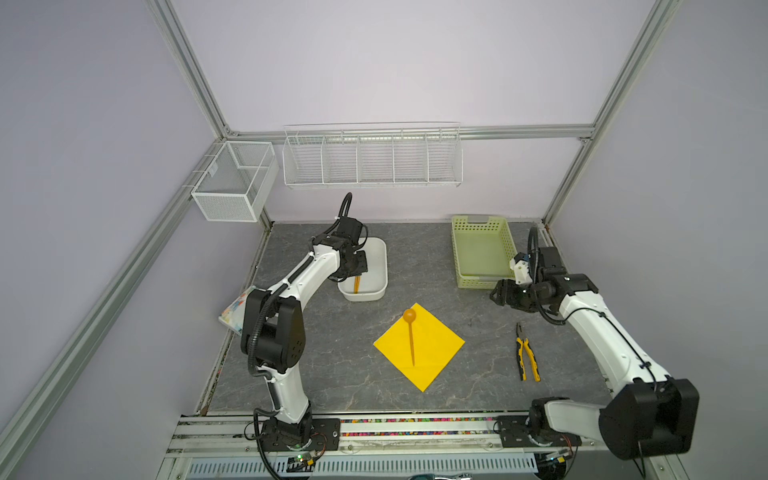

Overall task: Place the utensils on the paper napkin and roll it up
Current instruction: 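Open the left gripper, release the spoon and move back to the tub, then lower the left gripper and close it on the yellow fork handle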

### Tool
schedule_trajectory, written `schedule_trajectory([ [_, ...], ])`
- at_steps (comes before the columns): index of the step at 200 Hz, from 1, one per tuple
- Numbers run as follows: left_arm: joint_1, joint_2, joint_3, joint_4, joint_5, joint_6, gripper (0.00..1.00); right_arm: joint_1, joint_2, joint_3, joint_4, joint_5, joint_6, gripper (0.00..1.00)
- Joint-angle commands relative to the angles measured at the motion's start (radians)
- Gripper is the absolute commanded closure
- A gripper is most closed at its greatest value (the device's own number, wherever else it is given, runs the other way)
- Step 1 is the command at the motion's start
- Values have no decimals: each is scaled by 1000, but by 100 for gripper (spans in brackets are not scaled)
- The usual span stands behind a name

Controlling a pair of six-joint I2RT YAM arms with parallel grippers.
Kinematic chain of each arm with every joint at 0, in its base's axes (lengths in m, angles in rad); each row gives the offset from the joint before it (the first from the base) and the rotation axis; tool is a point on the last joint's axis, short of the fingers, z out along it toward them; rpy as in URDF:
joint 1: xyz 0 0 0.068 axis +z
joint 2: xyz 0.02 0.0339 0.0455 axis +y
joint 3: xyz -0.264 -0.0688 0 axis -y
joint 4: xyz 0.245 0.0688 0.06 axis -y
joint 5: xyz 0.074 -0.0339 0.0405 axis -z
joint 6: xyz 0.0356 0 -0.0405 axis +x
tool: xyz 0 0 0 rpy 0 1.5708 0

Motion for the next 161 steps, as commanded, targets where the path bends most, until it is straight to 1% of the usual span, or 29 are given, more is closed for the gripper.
schedule_trajectory([
  [1,12,55,64,-17,5,50,85,14,14,33,-39,30,21,33],
  [29,29,119,111,-15,28,60,87,27,34,56,-50,43,24,33],
  [99,34,267,235,-31,35,61,87,46,89,103,-62,54,17,33],
  [161,40,354,302,-45,39,65,87,55,130,121,-57,56,16,33],
])
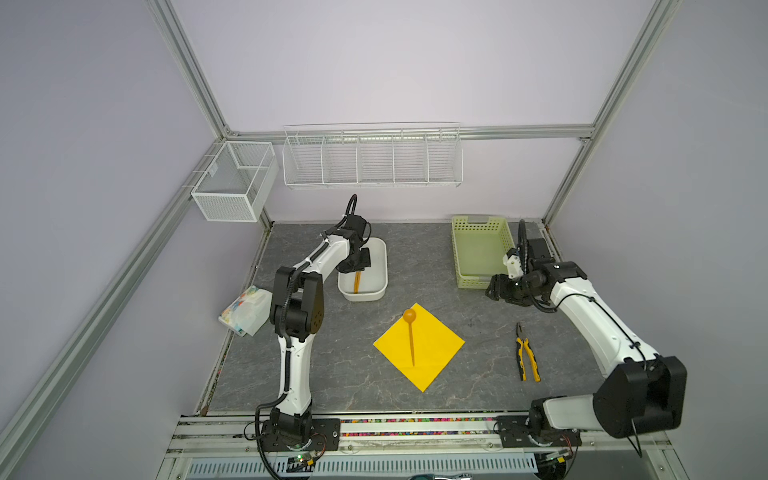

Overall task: Place the utensils on the paper napkin and roll it up
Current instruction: 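Lower the left gripper and close it on the yellow fork handle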

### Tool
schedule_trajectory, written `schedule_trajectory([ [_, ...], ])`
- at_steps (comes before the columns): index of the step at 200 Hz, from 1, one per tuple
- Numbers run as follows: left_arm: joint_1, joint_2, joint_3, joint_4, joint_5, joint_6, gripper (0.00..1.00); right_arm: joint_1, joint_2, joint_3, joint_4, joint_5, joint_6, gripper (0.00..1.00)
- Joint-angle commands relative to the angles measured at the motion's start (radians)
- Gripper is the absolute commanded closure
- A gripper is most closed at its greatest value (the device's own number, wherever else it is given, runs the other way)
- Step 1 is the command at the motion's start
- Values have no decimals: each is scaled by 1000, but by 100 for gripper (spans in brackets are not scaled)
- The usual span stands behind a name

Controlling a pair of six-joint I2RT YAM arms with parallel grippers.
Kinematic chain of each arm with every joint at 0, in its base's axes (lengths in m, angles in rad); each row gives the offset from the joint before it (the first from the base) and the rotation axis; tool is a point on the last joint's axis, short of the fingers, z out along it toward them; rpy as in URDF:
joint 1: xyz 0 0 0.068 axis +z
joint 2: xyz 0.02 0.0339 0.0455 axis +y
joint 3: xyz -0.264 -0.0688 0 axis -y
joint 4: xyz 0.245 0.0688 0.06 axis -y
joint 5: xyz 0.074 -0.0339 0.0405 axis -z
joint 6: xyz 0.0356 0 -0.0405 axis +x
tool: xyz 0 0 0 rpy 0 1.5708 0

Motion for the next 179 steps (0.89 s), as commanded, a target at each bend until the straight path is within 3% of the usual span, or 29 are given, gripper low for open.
schedule_trajectory([
  [1,9,38,51,-28,8,16,87,10,18,24,-12,9,5,33],
  [90,16,124,112,-47,12,16,87,19,38,37,-23,18,-2,33],
  [179,16,144,82,-28,9,13,88,24,21,27,-32,22,-2,33],
])
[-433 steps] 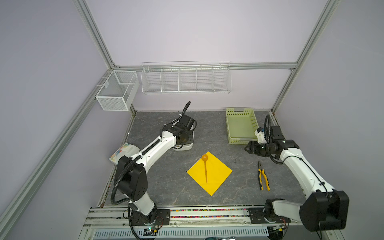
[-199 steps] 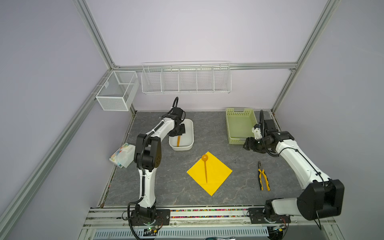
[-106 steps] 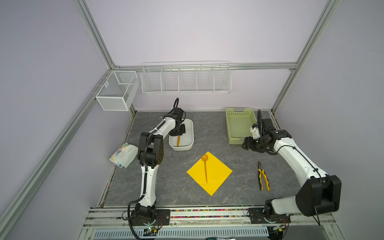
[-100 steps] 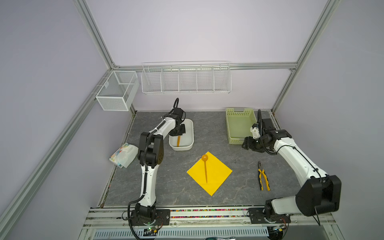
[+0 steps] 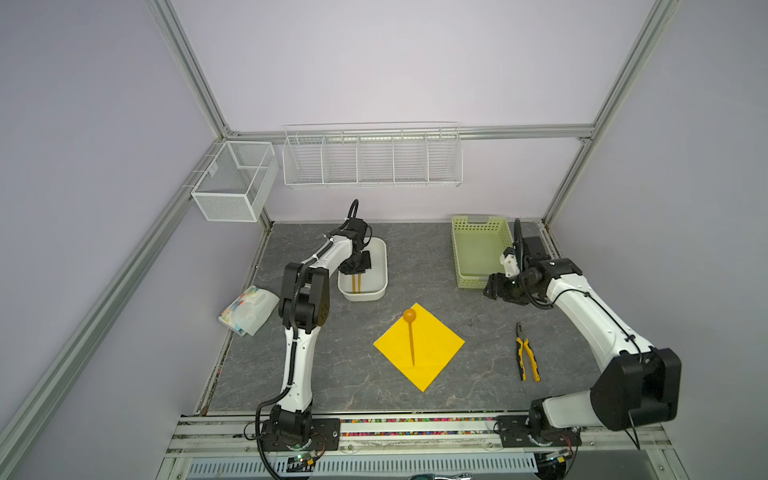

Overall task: Place the utensils on the paper napkin and roll it up
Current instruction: 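Lower the left gripper and close it on the yellow fork handle, then lift the fork with the left gripper while the right gripper reaches toward it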

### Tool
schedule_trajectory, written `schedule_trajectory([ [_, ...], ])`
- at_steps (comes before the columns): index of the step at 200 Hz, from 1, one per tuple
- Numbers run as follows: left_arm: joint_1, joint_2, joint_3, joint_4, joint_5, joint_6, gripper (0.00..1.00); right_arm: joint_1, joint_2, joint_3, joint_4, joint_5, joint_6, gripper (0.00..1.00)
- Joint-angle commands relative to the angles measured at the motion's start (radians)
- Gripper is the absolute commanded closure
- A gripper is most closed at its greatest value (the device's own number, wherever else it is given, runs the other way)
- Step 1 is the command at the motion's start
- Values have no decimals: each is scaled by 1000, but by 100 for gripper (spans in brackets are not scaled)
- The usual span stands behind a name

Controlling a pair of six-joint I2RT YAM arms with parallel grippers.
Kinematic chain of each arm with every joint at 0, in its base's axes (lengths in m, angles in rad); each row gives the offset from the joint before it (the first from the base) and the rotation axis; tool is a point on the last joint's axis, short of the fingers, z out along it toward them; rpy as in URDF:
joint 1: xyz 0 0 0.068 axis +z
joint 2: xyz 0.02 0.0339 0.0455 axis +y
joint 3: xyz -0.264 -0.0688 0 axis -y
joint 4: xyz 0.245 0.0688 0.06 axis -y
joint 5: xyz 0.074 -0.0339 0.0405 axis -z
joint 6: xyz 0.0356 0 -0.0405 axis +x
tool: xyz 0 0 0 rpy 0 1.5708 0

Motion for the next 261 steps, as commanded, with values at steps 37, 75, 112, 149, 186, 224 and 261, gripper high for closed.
schedule_trajectory([
  [37,6,20,-25,-1,3,13,87,9,-27,-1,-27,11,2,33],
  [75,6,19,-46,10,1,18,87,12,-42,-7,-29,12,9,33],
  [112,5,11,-56,13,-4,30,93,18,-49,-9,-30,15,13,33],
  [149,6,-38,-72,24,-1,33,98,25,-64,3,-37,15,20,33],
  [186,-7,-137,-140,83,38,36,100,57,-95,-2,-18,-17,55,33],
  [224,-38,-260,-204,123,85,58,100,100,-133,-17,43,-82,133,34],
  [261,-73,-401,-277,137,123,80,100,170,-138,-14,126,-129,217,36],
])
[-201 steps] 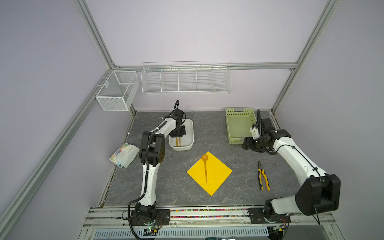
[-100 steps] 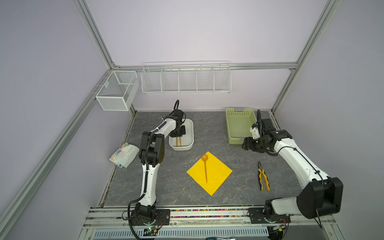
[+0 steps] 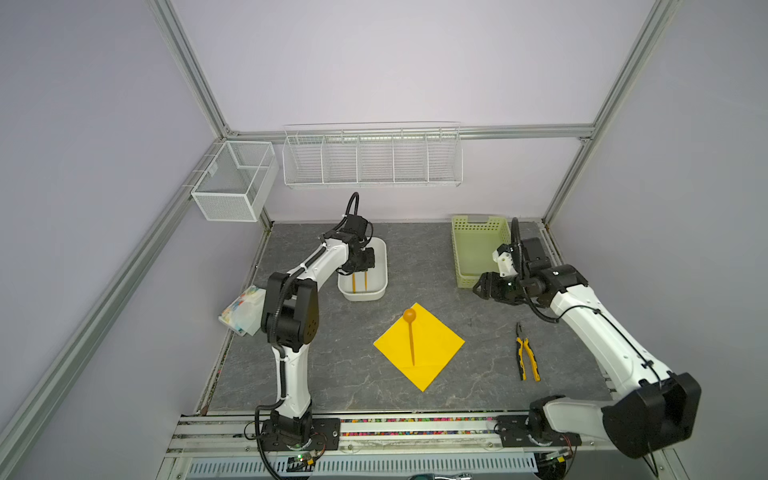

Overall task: Place the utensils on the paper napkin and roll it up
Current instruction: 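Lift the fork with the left gripper while the right gripper reaches toward it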

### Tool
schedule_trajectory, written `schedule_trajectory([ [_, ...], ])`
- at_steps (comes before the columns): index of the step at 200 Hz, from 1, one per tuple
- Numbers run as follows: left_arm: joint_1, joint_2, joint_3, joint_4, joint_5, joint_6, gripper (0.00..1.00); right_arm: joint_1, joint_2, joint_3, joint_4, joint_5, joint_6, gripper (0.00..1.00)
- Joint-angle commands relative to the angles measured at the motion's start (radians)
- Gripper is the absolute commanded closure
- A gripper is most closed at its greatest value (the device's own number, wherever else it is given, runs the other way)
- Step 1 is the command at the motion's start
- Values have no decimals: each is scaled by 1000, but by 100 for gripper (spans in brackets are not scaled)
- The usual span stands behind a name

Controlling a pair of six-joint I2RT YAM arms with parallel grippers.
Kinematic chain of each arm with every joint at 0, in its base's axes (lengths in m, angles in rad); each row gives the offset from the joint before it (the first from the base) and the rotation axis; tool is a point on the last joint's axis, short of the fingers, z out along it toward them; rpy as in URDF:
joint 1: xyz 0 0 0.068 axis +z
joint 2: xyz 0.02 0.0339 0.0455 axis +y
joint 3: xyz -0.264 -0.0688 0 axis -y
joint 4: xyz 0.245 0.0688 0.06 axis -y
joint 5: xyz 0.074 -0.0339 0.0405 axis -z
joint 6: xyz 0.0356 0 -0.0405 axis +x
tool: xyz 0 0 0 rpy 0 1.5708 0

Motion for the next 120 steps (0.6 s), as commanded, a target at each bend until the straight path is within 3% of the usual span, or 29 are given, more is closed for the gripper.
schedule_trajectory([
  [1,-23,-101,-48,21,46,35,100,44,-12,-8,81,-53,86,36],
  [52,-75,-311,-236,122,221,10,100,207,11,24,232,-44,219,39],
  [120,-229,-510,-399,184,227,-24,100,356,47,3,479,-47,389,42],
])
